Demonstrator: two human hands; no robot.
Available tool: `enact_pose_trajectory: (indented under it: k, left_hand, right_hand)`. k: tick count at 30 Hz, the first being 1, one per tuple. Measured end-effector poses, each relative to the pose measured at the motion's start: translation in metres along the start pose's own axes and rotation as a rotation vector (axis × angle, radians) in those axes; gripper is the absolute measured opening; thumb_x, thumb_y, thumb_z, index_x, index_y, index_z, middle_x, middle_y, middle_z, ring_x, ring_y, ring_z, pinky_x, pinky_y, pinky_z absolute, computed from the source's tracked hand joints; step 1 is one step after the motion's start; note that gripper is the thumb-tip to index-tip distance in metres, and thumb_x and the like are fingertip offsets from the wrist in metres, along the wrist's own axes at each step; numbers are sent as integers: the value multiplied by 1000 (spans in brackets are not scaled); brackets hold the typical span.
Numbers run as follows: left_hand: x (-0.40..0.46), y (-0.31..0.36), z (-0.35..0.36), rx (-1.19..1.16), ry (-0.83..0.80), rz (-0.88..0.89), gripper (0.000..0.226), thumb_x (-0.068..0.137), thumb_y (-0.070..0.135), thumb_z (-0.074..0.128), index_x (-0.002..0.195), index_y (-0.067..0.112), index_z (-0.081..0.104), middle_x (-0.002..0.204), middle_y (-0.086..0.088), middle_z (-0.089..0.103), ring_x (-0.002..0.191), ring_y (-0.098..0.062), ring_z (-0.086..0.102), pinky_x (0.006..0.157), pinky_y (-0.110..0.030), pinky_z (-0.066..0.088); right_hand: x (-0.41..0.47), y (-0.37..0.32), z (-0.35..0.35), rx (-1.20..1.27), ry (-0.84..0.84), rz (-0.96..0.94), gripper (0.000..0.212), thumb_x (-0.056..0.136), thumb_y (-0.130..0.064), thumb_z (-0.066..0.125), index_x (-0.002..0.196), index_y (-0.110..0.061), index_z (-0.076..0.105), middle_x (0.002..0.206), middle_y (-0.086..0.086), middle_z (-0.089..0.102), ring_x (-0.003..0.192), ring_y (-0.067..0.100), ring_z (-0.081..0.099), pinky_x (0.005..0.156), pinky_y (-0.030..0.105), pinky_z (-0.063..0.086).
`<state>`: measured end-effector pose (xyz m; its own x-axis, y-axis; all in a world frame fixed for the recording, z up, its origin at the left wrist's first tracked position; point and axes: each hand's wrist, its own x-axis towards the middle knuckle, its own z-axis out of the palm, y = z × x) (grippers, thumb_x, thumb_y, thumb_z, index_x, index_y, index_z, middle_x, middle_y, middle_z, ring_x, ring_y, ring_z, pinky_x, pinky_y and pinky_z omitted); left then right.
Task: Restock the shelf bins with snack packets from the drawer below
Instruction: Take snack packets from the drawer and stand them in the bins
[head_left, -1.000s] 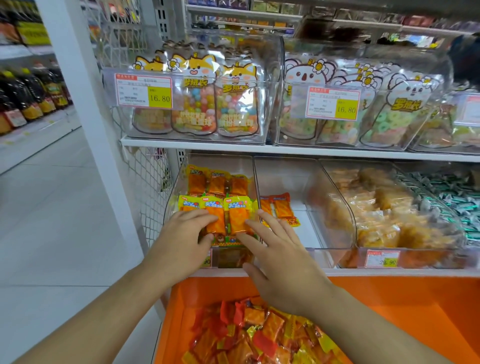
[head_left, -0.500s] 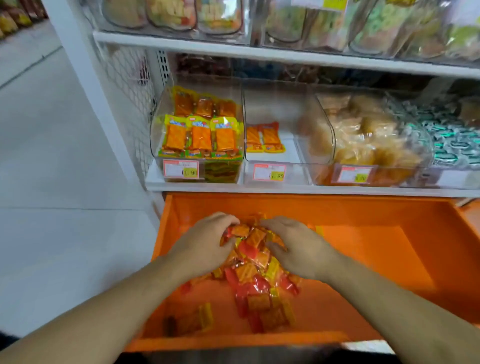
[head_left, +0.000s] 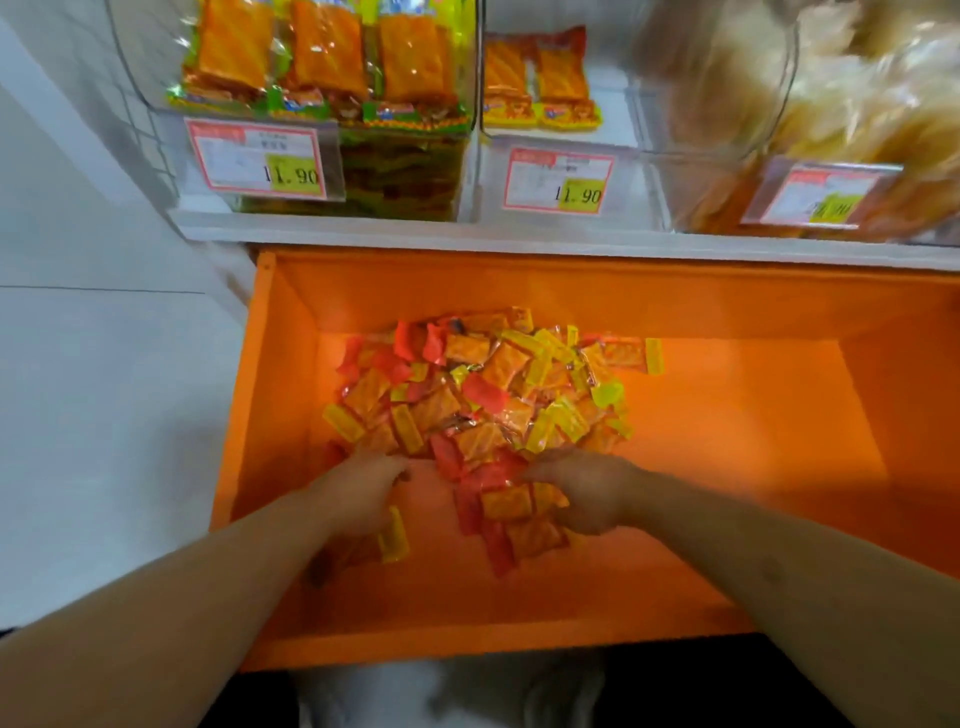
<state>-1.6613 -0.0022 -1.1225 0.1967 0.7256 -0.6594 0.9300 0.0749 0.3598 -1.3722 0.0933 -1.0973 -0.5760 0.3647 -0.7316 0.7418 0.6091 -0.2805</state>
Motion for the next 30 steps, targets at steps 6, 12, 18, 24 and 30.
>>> enact_pose_trajectory:
  k: [6,12,18,24,30]
  left_hand:
    - [15,-18,25,117,-271,-159,44,85,19,75,125,13,58,127,-9,66,114,-26,65,81,-28,48]
    - [19,-15,48,159,-417,-58,25,89,18,72,114,14,72,117,-8,74,106,-26,68,78,-30,50]
    - [23,-16,36,-11,-282,-66,13,86,23,74,97,15,72,99,-4,75,91,-21,69,75,-34,53]
    - [16,-4,13,-427,-140,-2,22,89,15,76,102,33,71,99,11,74,95,-10,71,87,-31,57]
    - [-5,35,-53,-616,114,-18,12,92,25,76,84,21,67,63,4,63,55,-12,54,48,-25,37]
  right_hand:
    - [29,8,17,26,-11,-26,61,90,-35,69,148,-37,50,144,3,56,136,26,52,107,40,46]
    - [37,12,22,-25,-51,-37,64,87,-26,71,147,-31,50,140,3,57,130,26,54,100,39,50]
    - [41,12,44,81,-48,40,37,84,-12,68,118,-21,56,108,5,67,99,28,66,73,34,50]
    - [31,0,34,171,-74,59,21,83,-2,52,71,-18,57,75,-1,65,77,23,62,67,32,47]
    - [-12,-21,-41,330,-51,112,19,96,-4,50,102,-19,60,93,7,65,62,23,69,56,31,58]
